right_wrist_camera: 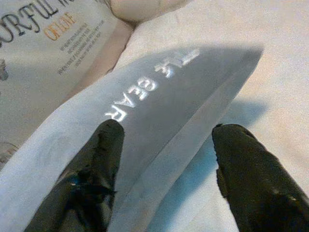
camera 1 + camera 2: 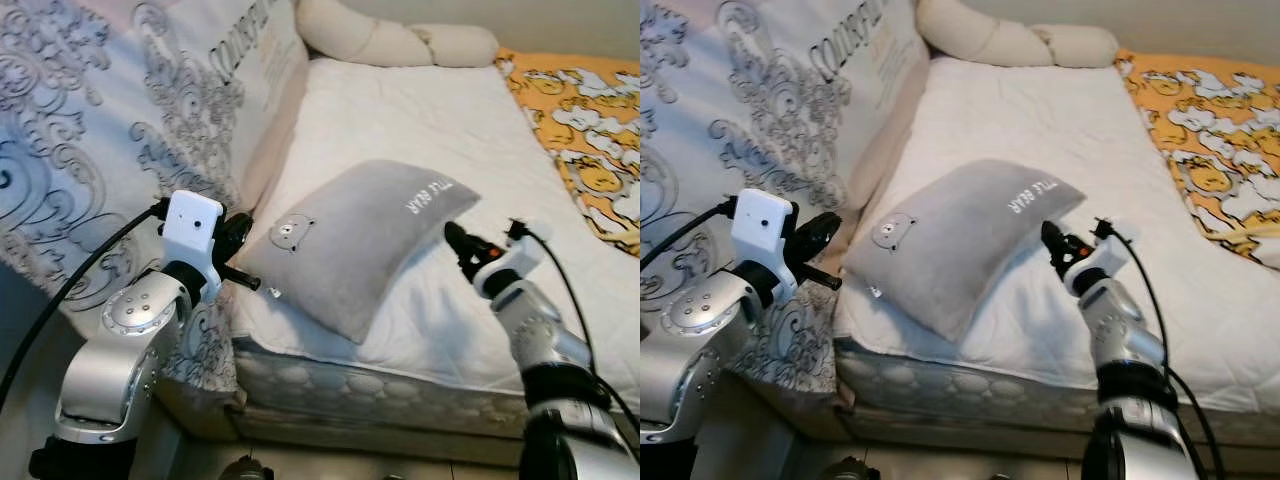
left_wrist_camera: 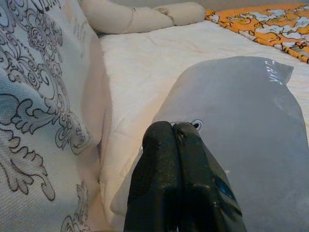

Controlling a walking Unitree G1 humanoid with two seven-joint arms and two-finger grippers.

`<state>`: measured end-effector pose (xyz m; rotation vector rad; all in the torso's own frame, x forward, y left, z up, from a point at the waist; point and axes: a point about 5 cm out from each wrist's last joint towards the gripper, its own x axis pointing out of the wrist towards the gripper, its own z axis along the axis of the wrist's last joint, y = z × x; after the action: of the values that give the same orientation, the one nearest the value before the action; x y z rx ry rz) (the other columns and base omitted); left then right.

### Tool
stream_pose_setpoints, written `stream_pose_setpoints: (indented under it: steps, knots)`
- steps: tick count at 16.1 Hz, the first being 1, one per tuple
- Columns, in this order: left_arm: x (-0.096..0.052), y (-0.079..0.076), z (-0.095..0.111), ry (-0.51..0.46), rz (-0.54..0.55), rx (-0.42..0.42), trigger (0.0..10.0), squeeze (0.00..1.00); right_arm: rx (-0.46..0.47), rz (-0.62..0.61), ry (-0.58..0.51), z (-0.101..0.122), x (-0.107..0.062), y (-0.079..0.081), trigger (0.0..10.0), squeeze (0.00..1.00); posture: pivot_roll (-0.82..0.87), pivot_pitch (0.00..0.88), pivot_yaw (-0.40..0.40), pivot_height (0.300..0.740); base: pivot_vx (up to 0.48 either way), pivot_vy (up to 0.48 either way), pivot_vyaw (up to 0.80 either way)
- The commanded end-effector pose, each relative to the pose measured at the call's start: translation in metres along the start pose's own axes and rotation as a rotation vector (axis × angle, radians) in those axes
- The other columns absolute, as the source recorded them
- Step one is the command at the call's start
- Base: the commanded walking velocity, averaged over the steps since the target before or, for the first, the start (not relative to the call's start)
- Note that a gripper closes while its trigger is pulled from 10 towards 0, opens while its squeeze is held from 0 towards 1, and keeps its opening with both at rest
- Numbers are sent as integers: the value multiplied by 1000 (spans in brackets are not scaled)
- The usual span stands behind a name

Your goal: Clean up the room

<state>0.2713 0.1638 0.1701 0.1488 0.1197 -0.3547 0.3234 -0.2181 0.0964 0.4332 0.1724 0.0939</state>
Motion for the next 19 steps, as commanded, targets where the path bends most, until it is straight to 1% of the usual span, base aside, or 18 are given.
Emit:
stream_pose_setpoints:
  steps: [1, 3, 4, 5, 6, 7, 8, 11, 12, 14, 19]
  knots:
    - [-3, 3, -7, 19, 39, 27, 10000, 0, -135, 24, -15, 7, -10, 13, 10000, 0, 36, 0, 3, 740, 0, 0, 0]
    - [-7, 6, -14, 19, 83, 20, 10000, 0, -205, 28, -21, 6, -24, 23, 10000, 0, 24, 0, 5, 740, 0, 0, 0]
    - [-10, 6, -18, 18, 113, 16, 10000, 0, -220, 31, -29, 5, -36, 36, 10000, 0, 17, 0, 8, 740, 0, 0, 0]
    - [-12, 1, -24, 20, 123, -7, 10000, 0, -249, 25, -68, 5, -50, 51, 10000, 0, 6, 0, 1, 740, 0, 0, 0]
    - [-12, -3, -26, 16, 129, -30, 10000, 0, -253, 25, -85, 7, -57, 57, 10000, 0, 2, 0, -2, 740, 0, 0, 0]
    - [-12, -3, -26, 16, 129, -30, 10000, 0, -253, 25, -85, 7, -57, 57, 10000, 0, 2, 0, -2, 740, 0, 0, 0]
    - [-14, -8, -30, 13, 135, -35, 10000, 0, -288, 23, -70, 4, -69, 59, 10000, 0, 2, 0, -10, 740, 0, 0, 0]
    - [-15, -10, -31, 2, 135, -42, 10000, 0, -288, 14, -45, 0, -77, 62, 10000, 0, 2, 0, -9, 740, 0, 0, 0]
    - [-16, -12, -31, -3, 135, -45, 10000, 0, -294, 25, -20, -5, -78, 65, 10000, 0, 4, 0, -9, 740, 262, 0, -544]
    - [-16, -11, -30, -9, 140, -45, 10000, 0, -301, 63, -9, -5, -75, 71, 10000, 0, 13, 0, -11, 740, 270, 0, -716]
    - [-19, -8, -28, -18, 158, -39, 10000, 0, -297, 89, 20, -8, -73, 74, 10000, 0, 45, 0, -23, 740, 272, 0, 0]
